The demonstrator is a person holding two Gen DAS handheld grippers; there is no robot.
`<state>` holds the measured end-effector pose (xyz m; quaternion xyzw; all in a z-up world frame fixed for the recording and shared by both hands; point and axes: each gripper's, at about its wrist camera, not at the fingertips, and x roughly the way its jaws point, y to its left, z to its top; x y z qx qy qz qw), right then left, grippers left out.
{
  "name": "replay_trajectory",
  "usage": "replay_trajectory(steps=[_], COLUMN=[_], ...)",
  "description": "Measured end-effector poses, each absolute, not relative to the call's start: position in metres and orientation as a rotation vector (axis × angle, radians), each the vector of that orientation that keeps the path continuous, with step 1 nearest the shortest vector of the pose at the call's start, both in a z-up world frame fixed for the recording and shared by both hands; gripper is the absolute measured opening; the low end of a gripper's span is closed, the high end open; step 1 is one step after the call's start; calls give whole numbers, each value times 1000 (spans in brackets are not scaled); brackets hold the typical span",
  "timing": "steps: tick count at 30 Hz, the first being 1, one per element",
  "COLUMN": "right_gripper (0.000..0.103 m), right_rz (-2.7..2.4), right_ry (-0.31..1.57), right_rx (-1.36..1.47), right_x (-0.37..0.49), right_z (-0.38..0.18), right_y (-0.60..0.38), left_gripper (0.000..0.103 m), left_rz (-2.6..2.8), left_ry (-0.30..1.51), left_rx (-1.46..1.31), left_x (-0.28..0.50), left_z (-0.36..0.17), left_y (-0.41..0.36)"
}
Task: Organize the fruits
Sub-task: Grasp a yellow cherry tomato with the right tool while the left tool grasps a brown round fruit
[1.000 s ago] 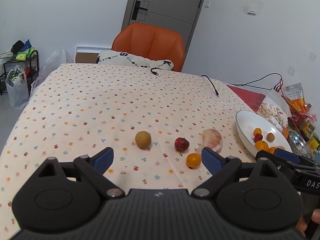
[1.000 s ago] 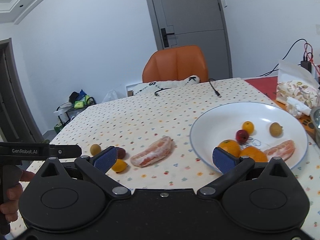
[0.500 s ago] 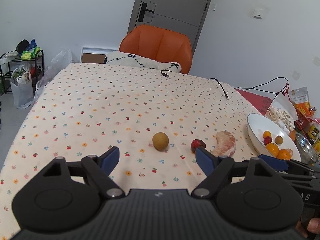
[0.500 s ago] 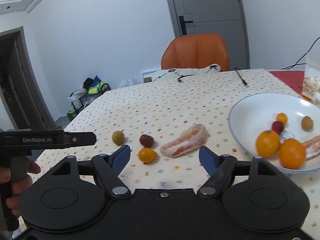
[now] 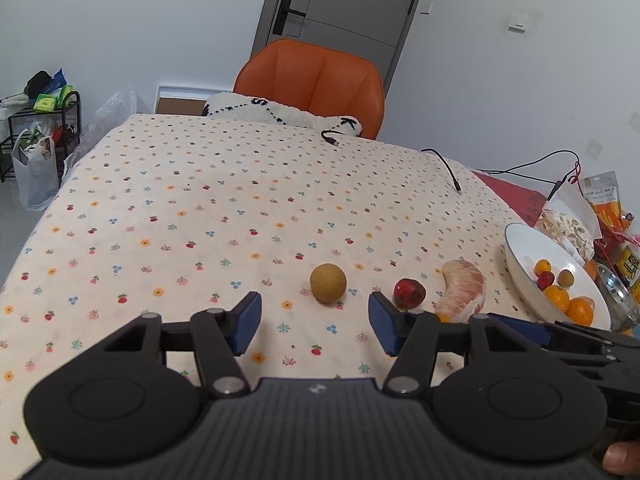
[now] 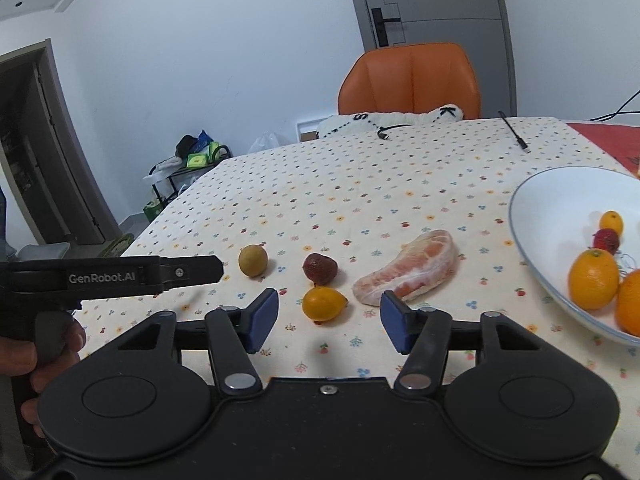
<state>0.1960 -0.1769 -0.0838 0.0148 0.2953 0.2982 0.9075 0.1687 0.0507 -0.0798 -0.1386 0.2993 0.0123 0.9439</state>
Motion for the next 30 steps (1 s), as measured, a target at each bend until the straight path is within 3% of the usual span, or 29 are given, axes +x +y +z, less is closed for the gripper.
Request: replay_trajectory(steps=[10,15,21,30], right_gripper=[44,27,26,26], right_rz=[622,629,633,615], right_ry=[654,664,665,632], right_rx=[33,27,43,47], right_x=[209,214,216,214], right_z=[-95,-98,-97,-85], right_y=[-165,-161,-164,-175], left_gripper=[56,56,56,38], left_rz=[10,6,0,10], left_ry=[618,622,625,626], left_rx=[-274,-270,-263,-256], left_x=[179,185,195,205], left_z=[-85,-88,-91,-97], left_y=[50,49,45,40])
